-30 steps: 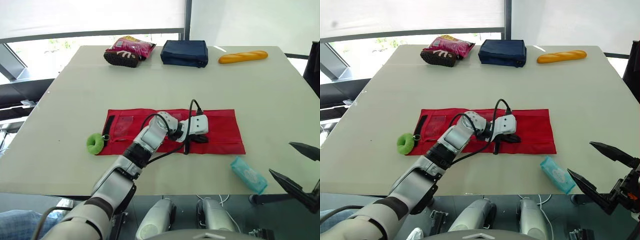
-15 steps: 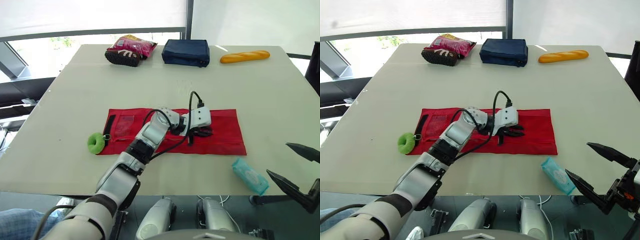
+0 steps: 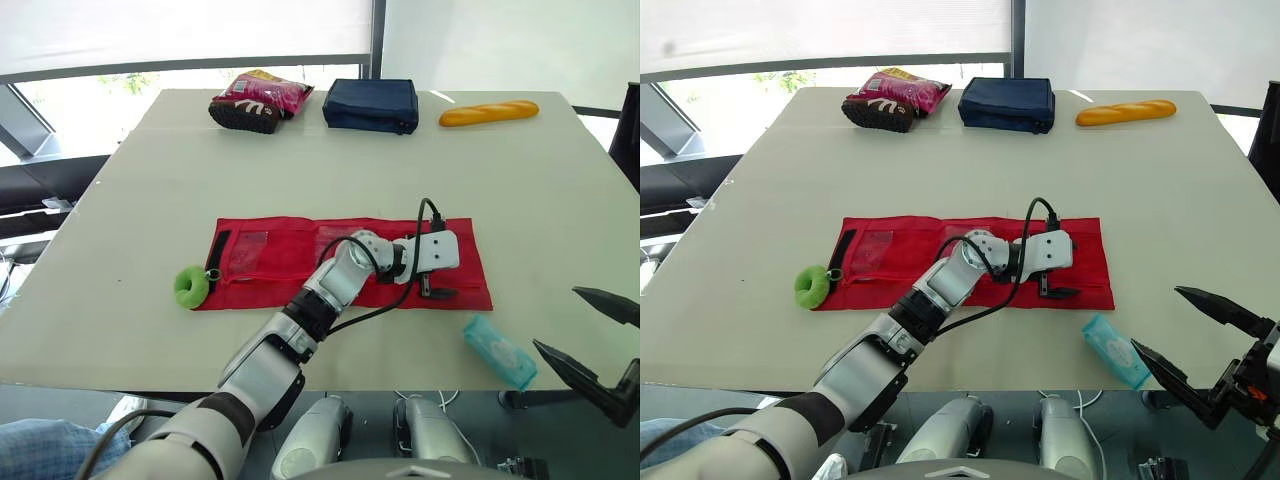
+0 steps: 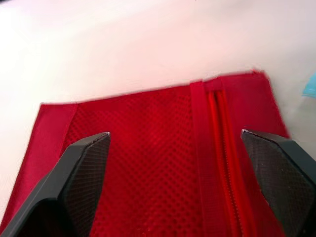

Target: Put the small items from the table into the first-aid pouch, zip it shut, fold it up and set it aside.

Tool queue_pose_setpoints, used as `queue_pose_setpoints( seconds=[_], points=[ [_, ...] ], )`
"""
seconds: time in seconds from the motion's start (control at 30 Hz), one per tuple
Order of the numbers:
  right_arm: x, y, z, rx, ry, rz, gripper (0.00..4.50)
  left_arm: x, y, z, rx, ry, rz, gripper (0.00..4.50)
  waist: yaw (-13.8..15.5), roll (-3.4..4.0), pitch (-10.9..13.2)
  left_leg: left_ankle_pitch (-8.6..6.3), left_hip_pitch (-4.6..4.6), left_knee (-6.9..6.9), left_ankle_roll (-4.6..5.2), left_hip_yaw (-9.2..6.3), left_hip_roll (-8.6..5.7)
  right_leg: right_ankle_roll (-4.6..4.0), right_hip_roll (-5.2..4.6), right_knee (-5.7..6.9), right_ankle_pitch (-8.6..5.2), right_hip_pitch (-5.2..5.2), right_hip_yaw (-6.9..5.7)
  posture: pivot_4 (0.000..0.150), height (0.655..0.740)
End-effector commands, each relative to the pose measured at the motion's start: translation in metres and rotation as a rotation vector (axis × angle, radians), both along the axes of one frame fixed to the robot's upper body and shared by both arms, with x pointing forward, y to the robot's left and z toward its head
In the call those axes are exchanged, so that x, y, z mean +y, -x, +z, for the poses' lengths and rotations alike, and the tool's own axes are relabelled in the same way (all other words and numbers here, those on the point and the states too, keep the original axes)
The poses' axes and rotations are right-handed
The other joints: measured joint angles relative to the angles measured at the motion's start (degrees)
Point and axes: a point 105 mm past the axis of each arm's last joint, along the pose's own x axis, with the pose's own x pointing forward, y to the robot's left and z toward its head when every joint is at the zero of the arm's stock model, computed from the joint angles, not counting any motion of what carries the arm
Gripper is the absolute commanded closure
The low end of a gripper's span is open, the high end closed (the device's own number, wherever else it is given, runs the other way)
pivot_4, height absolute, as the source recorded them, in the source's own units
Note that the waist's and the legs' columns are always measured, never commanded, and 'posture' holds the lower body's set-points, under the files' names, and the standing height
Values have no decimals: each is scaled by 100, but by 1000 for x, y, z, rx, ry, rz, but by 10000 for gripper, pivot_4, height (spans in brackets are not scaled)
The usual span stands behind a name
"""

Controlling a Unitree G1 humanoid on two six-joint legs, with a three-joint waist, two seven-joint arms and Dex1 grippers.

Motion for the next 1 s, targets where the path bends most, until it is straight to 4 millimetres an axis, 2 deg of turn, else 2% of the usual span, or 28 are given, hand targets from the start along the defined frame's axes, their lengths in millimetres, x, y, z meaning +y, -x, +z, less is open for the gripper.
queue_pose_setpoints(
  seconds=[0.03, 0.33, 0.53, 0.87, 0.9, 0.93, 1.0],
  points=[
    [5, 2, 4, -27, 2, 18, 0, 6, -8, 0, -32, -20, 48, 159, 0, 0, 0, 0, 0, 0, 0, 0, 0, 0, 0, 0, 0, 0, 0, 1500, 7293],
    [5, 1, 3, -25, 3, 26, 0, 26, -9, -17, 138, -74, 126, 159, -14, 2, -2, 0, 3, -1, 1, -1, 0, 1, 1, 0, 0, 1, -1, 1500, 7293],
    [6, 0, 2, -23, 6, 33, 0, 36, -2, -30, 286, -126, 133, 159, -17, 3, -2, 0, 4, -1, 0, -1, 0, 1, 1, 0, 0, 1, -2, 1500, 7293],
    [8, 2, 0, -19, 3, 34, 0, 47, -7, -25, 342, -127, 153, 159, -17, 3, -3, -3, 5, -2, -4, -1, 1, 1, 1, 0, 0, 2, -1, 1500, 7293],
    [8, 2, 0, -19, 4, 35, 0, 49, -8, -26, 343, -133, 156, 5047, -17, 3, -3, -3, 5, -2, -4, -1, 1, 1, 1, 0, 0, 2, 0, 1500, 7293],
    [8, 1, 0, -19, 4, 36, 0, 50, -8, -27, 349, -135, 161, 5064, -16, 4, -3, -3, 5, -2, -4, -1, 1, 1, 1, 0, 0, 3, 0, 1500, 7293],
    [9, 1, 0, -18, 7, 38, 0, 50, -8, -28, 375, -127, 167, 12170, -16, 3, -3, -3, 5, -2, -5, -1, 1, 1, 1, 0, 0, 3, -1, 1500, 7293]
  ],
)
